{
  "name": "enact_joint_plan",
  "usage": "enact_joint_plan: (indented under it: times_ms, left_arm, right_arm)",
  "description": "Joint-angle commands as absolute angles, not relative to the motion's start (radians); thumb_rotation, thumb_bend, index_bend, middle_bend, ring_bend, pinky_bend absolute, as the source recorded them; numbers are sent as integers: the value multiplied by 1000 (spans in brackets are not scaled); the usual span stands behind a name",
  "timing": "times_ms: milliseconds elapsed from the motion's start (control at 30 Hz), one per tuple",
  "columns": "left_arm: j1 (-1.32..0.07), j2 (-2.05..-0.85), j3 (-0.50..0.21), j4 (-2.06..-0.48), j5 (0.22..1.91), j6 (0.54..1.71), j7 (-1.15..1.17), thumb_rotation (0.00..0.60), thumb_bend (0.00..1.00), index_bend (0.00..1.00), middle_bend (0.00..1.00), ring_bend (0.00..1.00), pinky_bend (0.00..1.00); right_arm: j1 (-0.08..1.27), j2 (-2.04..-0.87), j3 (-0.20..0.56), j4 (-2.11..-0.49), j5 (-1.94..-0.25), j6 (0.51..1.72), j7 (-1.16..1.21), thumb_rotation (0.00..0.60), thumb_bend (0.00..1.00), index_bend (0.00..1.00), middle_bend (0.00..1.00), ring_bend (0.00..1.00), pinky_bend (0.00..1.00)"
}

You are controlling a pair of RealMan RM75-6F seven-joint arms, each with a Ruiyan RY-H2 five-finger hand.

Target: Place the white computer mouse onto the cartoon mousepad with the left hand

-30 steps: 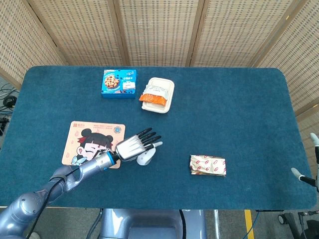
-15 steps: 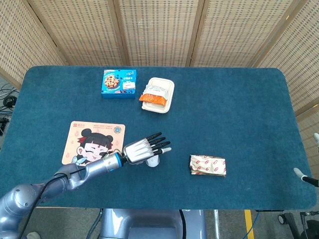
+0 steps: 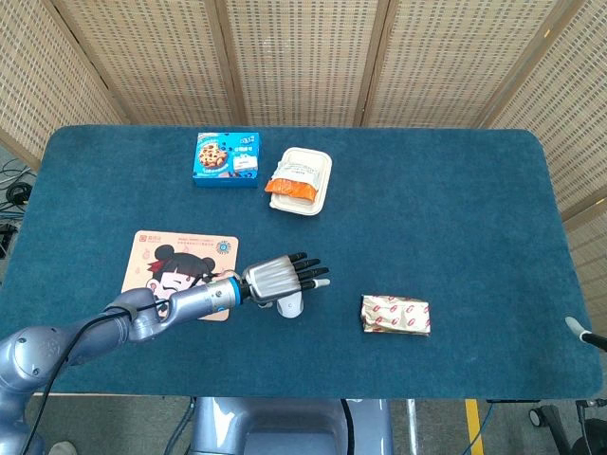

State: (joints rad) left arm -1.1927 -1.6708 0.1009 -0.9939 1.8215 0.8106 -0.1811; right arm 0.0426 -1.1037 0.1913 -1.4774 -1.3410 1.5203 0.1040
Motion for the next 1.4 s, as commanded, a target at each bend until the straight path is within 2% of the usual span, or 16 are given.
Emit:
enact_joint_plan:
  times_ms: [33, 233, 367, 467, 600, 667, 800, 1000, 1200, 1300, 1400]
  left_arm:
    - [-1216, -1689, 108, -991, 1816, 778, -188, 600, 0, 0, 0, 0, 128]
    - [-1240, -1722, 126, -964, 1813, 727, -186, 600, 42, 8, 0, 19, 146]
    - [-1249, -1731, 136, -951, 1814, 713, -182, 600, 114, 100, 33, 93, 212]
    - [-1251, -1741, 143, -932, 1815, 713, -179, 600, 146, 242, 177, 218, 277]
    - [-1239, -1748, 163, -903, 1836, 766, -188, 600, 210, 531, 418, 406, 359]
    - [-1231, -1742, 180, -889, 1851, 795, -197, 600, 225, 609, 480, 449, 377]
    - [-1202, -1716, 213, -859, 1880, 884, -224, 600, 245, 637, 501, 465, 388]
    - [-1135, -1657, 291, -747, 1964, 1097, -283, 600, 247, 639, 501, 465, 388]
    - [-1047, -1620, 377, -562, 2041, 1297, -351, 600, 222, 639, 501, 465, 388]
    - [-942, -1606, 440, -366, 2080, 1410, -391, 600, 199, 639, 501, 465, 388]
    - [-888, -1633, 456, -245, 2083, 1440, -445, 600, 193, 639, 501, 464, 388]
  right_arm:
    - [42, -1102, 194, -1475, -1335, 1517, 109, 600, 0, 0, 0, 0, 0]
    - [42, -1100, 198, -1468, -1324, 1507, 120, 600, 0, 0, 0, 0, 0]
    - [43, -1100, 201, -1463, -1318, 1503, 126, 600, 0, 0, 0, 0, 0]
    - [42, -1099, 204, -1459, -1311, 1501, 131, 600, 0, 0, 0, 0, 0]
    - [41, -1099, 206, -1454, -1305, 1497, 137, 600, 0, 0, 0, 0, 0]
    - [42, -1101, 206, -1451, -1301, 1493, 137, 600, 0, 0, 0, 0, 0]
    - [44, -1105, 206, -1448, -1300, 1490, 129, 600, 0, 0, 0, 0, 0]
    - [46, -1112, 203, -1448, -1300, 1488, 105, 600, 0, 0, 0, 0, 0]
    - [48, -1120, 202, -1452, -1297, 1490, 81, 600, 0, 0, 0, 0, 0]
    - [50, -1127, 203, -1454, -1293, 1495, 46, 600, 0, 0, 0, 0, 0]
    - [51, -1132, 209, -1455, -1280, 1497, 29, 600, 0, 0, 0, 0, 0]
